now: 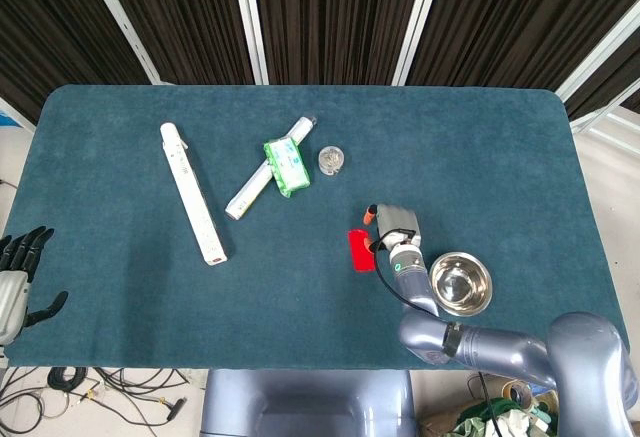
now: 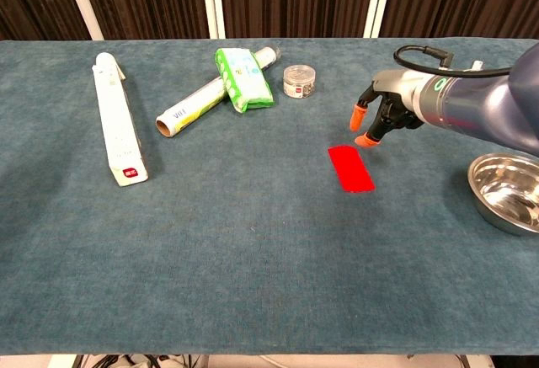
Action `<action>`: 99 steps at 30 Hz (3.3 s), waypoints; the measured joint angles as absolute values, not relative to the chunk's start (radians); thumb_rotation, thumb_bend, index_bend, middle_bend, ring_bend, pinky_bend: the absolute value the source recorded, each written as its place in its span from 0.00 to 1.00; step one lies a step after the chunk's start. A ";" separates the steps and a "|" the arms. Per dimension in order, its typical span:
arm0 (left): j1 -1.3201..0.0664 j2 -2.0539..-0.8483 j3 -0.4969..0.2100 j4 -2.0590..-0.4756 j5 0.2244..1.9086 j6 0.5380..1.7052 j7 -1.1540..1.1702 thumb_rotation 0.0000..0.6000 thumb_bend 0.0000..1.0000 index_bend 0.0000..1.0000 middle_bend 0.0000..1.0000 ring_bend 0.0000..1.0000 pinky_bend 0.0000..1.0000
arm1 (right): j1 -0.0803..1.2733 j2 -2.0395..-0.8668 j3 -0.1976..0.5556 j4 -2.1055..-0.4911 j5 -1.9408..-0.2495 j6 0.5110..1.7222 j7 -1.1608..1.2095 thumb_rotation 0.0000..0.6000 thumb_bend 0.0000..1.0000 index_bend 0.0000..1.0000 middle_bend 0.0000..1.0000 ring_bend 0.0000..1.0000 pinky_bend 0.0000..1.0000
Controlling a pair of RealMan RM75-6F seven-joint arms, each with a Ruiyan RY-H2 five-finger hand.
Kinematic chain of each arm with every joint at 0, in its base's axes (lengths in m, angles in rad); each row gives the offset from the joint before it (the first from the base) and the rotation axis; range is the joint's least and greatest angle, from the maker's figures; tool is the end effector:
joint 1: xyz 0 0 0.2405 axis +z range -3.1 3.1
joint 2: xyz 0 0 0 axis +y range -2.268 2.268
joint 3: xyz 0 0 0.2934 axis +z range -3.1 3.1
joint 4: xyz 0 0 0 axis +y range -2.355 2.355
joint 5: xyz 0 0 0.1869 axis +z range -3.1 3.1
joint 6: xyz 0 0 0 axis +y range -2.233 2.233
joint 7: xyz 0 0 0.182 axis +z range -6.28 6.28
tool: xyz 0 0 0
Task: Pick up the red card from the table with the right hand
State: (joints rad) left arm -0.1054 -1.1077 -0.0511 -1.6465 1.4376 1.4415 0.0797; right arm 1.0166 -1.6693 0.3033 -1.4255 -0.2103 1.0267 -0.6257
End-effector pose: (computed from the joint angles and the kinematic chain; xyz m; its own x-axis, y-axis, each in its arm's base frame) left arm -0.3380 0.2263 0.1943 0.4400 0.0411 0.8970 0.8969 0.0280 -0.4413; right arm -0.1503 -0.4472 -0.0407 0.2082 -0.4481 0.8694 -0.9548 0.0996 0.2799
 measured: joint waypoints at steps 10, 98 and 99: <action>-0.105 -1.107 -0.049 -1.643 1.446 1.445 0.079 1.00 0.27 0.05 0.07 0.07 0.04 | 1.026 -1.688 0.319 -1.407 -0.193 1.051 -0.663 1.00 0.32 0.42 0.95 1.00 1.00; -0.105 -1.101 -0.046 -1.651 1.441 1.440 0.083 1.00 0.27 0.05 0.07 0.07 0.04 | 0.973 -1.859 0.394 -1.205 -0.256 1.024 -0.657 1.00 0.42 0.68 0.96 1.00 1.00; -0.105 -1.101 -0.046 -1.651 1.440 1.439 0.083 1.00 0.27 0.05 0.07 0.07 0.04 | 0.971 -1.858 0.395 -1.207 -0.253 1.022 -0.659 1.00 0.42 0.68 0.96 1.00 1.00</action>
State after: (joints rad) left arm -0.1050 -1.1005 -0.0461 -1.6508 1.4402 1.4394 0.0828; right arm 0.9709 -1.8576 0.3954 -1.2068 -0.2527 1.0217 -0.6589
